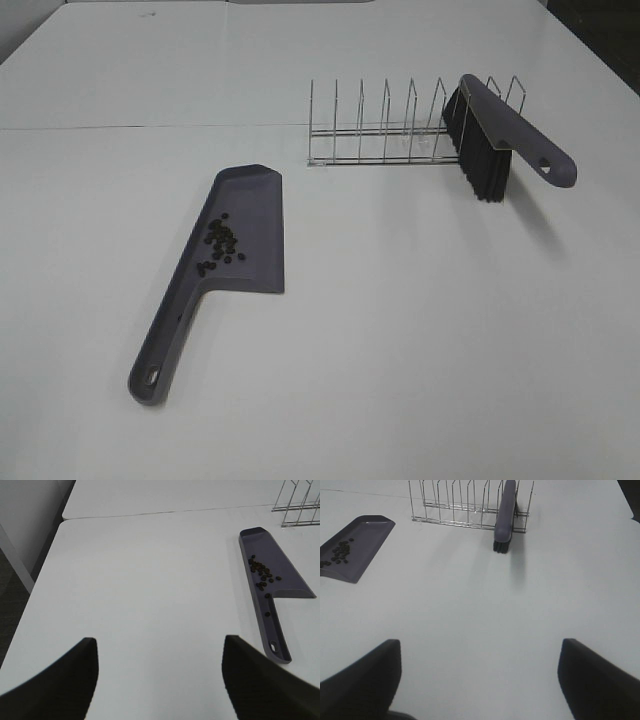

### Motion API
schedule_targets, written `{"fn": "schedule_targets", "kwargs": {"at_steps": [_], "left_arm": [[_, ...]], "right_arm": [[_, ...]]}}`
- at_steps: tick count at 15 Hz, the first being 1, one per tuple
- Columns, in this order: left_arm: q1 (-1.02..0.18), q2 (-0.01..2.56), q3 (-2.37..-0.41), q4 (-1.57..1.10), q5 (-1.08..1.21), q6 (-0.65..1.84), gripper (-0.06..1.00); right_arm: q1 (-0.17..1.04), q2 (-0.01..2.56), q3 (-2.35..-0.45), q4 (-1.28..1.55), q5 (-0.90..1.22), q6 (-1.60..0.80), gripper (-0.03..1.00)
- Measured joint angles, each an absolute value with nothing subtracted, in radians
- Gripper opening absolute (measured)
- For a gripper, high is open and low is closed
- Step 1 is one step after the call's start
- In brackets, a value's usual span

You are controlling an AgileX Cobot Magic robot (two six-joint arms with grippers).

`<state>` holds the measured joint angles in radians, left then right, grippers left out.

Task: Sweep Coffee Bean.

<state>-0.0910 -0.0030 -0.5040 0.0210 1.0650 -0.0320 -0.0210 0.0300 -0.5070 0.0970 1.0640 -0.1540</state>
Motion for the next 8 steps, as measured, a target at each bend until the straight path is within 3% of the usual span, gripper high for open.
{"fn": "schedule_targets", "kwargs": {"at_steps": [8], "left_arm": [[-0.091, -0.003, -0.504, 0.021, 1.065, -0.032, 0.65]], "right_arm": [[-0.021, 0.030, -0.507, 0.097, 1.064, -0.154, 0.73]]}}
